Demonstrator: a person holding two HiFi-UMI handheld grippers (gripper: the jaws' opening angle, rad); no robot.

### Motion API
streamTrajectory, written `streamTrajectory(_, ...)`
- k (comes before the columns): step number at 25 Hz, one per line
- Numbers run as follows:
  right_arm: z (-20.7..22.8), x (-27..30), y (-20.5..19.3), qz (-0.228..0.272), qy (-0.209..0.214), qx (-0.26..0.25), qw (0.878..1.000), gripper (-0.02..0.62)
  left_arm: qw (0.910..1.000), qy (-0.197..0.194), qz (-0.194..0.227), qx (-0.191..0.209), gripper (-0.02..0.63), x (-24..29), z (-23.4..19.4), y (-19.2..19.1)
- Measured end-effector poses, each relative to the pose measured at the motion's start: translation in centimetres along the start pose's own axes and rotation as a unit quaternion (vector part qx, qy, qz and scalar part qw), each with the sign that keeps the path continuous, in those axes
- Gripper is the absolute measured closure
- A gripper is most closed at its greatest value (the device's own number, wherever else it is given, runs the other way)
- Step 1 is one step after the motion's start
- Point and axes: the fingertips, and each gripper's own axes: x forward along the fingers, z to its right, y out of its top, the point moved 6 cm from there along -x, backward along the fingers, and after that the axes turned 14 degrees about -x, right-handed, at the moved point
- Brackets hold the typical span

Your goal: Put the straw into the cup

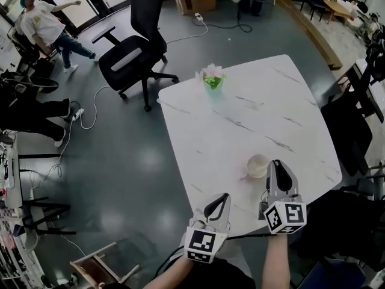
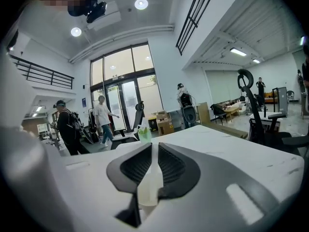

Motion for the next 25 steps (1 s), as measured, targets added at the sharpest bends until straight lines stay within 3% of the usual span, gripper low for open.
streamTrajectory(16,1.0,3.1,-3.7,-0.027,0.018,0.012,0.999,0.554,0.9993,0.035,-0.010,-0.012,0.604,0.2,-1.4,-1.1)
streamTrajectory(25,1.3,3.4,-5.1,-0.030,0.012,0.023,0.999,0.552,0.9994,0.031,-0.014,-0.009,0.604,0.6,-1.4,-1.2)
